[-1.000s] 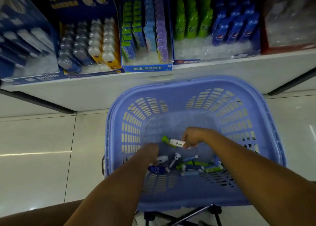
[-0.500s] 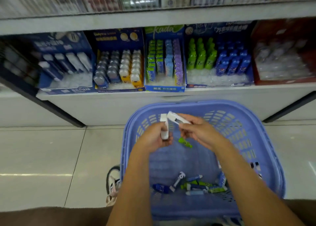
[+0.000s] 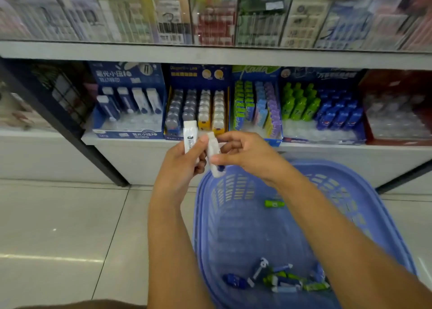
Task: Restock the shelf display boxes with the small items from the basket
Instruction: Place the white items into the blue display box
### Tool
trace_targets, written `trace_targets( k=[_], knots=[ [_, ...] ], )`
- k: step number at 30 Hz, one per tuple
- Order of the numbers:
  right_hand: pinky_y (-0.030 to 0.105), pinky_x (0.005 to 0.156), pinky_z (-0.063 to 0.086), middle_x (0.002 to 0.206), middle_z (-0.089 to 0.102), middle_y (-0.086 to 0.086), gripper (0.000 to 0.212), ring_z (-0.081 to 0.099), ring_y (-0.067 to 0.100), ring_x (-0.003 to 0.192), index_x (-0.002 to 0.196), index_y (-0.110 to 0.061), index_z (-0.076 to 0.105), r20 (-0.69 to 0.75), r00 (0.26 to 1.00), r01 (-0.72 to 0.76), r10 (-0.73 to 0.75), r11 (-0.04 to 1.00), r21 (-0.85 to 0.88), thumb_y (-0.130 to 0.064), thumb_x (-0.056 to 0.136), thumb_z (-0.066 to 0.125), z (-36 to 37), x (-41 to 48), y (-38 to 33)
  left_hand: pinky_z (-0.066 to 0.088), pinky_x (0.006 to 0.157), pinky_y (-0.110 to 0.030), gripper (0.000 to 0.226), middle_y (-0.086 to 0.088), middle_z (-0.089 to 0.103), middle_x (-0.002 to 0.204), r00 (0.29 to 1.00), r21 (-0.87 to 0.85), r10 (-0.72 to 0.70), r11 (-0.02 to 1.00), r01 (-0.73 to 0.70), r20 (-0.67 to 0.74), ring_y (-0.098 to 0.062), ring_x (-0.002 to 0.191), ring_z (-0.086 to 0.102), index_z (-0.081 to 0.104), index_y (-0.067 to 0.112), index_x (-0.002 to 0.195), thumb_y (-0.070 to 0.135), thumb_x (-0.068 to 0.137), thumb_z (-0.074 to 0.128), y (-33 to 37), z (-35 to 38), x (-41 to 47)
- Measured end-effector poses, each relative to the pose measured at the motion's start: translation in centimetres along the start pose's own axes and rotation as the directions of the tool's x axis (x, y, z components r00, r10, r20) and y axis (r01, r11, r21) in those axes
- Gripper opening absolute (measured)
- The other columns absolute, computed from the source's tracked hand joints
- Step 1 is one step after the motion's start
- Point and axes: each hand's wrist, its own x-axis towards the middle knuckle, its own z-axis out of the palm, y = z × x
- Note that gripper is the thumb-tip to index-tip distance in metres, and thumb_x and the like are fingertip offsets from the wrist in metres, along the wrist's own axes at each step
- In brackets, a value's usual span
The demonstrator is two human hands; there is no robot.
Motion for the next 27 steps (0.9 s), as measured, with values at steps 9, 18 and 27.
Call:
trace_targets(
  k=[9, 18, 27],
  knots=[
    [0.028, 0.062, 0.058, 0.084, 0.068, 0.011, 0.016, 0.067, 0.017, 0.065, 0.101, -0.005, 0.059, -0.117, 0.966, 0.208, -0.232, 0.960, -0.186, -0.011, 0.087, 0.065, 3.0, 8.6, -6.9, 0.032, 0.039, -0.013, 0.053, 0.007, 0.052, 0.058, 0.942, -0.335, 0.028, 0.930, -0.148, -0.335, -0.004, 0.047, 0.039, 0.074, 0.020, 0.083, 0.054, 0.097, 0.036, 2.2, -6.3, 1.0],
    [0.028, 0.080, 0.041, 0.113, 0.062, 0.013, 0.031, 0.057, 0.027, 0.102, 0.122, -0.007, 0.056, 0.034, 0.955, 0.223, -0.295, 0.636, -0.739, -0.023, 0.095, 0.052, 7.2, 16.4, -8.7, 0.044, 0.051, -0.013, 0.031, 0.007, 0.059, 0.070, 0.861, -0.436, -0.054, 0.877, -0.202, -0.506, -0.003, 0.057, 0.051, 0.071, 0.014, 0.096, 0.012, 0.096, 0.040, -0.8, -10.1, 2.2],
    [0.034, 0.085, 0.035, 0.078, 0.050, 0.007, 0.037, 0.049, 0.027, 0.089, 0.060, -0.019, 0.042, 0.045, 0.977, 0.130, -0.207, 0.418, -0.899, -0.028, 0.096, 0.049, 8.1, 18.3, -8.2, 0.049, 0.070, -0.013, 0.013, 0.024, 0.064, 0.100, 0.819, -0.168, 0.067, 0.966, -0.196, -0.570, 0.004, 0.094, 0.062, 0.061, 0.046, 0.096, 0.036, 0.095, 0.053, -1.6, -8.7, 2.7]
  ],
)
